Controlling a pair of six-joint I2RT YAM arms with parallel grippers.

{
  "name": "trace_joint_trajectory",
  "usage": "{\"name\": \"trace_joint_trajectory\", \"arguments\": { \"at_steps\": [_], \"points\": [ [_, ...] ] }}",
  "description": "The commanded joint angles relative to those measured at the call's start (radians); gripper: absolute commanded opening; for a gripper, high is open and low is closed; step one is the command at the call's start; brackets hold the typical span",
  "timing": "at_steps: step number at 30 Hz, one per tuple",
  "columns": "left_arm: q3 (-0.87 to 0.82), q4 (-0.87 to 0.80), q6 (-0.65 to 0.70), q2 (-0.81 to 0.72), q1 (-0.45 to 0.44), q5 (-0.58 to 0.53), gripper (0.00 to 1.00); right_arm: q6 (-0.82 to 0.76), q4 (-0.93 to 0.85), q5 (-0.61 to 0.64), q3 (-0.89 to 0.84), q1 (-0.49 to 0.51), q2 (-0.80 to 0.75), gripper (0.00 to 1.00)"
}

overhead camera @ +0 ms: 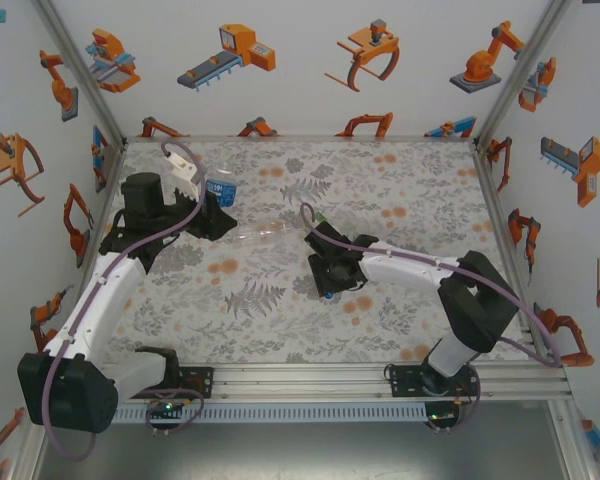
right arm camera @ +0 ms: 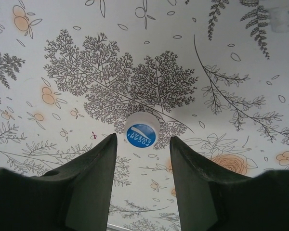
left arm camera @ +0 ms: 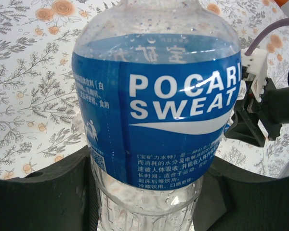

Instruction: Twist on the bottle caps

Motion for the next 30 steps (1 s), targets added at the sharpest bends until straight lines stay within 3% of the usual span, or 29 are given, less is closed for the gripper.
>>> {"name": "trace_joint_trajectory", "arguments": {
  "at_steps": [1,27,30],
  "points": [
    [0.022,-0.007,-0.001,-0.017,-0.004,0.027,0.05,-0.020,0.014,0.001,0.009,0.012,0.017,0.46],
    [0.024,-0.016,0.005,-0.018,-0.009,0.027,0.05,-0.017,0.029,0.011,0.028,0.015,0.091,0.39],
    [0.026,-0.018,0.006,-0.017,-0.010,0.026,0.05,-0.018,0.028,0.009,0.030,0.015,0.090,0.35]
  ]
}}
